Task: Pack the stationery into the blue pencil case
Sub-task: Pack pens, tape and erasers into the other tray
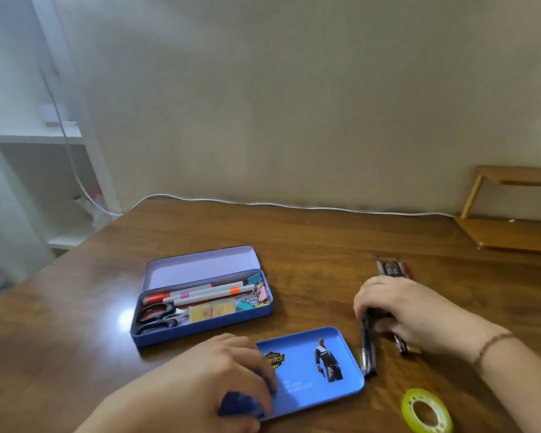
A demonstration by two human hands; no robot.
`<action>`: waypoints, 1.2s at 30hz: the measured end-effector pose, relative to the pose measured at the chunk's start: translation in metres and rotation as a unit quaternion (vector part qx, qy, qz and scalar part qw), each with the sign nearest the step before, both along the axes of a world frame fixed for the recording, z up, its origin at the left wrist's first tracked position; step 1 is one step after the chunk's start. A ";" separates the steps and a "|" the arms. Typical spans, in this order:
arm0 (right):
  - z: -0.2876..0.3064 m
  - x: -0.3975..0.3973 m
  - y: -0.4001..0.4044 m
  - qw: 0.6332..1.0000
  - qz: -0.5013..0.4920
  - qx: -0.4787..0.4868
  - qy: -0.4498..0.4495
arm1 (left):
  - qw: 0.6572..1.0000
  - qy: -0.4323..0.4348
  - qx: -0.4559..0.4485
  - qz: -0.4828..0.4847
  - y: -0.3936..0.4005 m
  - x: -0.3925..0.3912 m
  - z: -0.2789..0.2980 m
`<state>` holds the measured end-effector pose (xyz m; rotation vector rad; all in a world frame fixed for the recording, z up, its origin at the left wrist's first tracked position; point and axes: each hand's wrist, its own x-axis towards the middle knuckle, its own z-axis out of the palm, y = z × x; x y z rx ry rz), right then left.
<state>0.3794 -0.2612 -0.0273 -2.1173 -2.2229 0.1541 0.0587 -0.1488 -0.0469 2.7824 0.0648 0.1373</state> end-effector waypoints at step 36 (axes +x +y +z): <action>0.015 0.002 -0.046 0.980 -0.168 -0.066 0.085 | 0.986 -0.066 0.142 0.063 0.031 0.054 0.008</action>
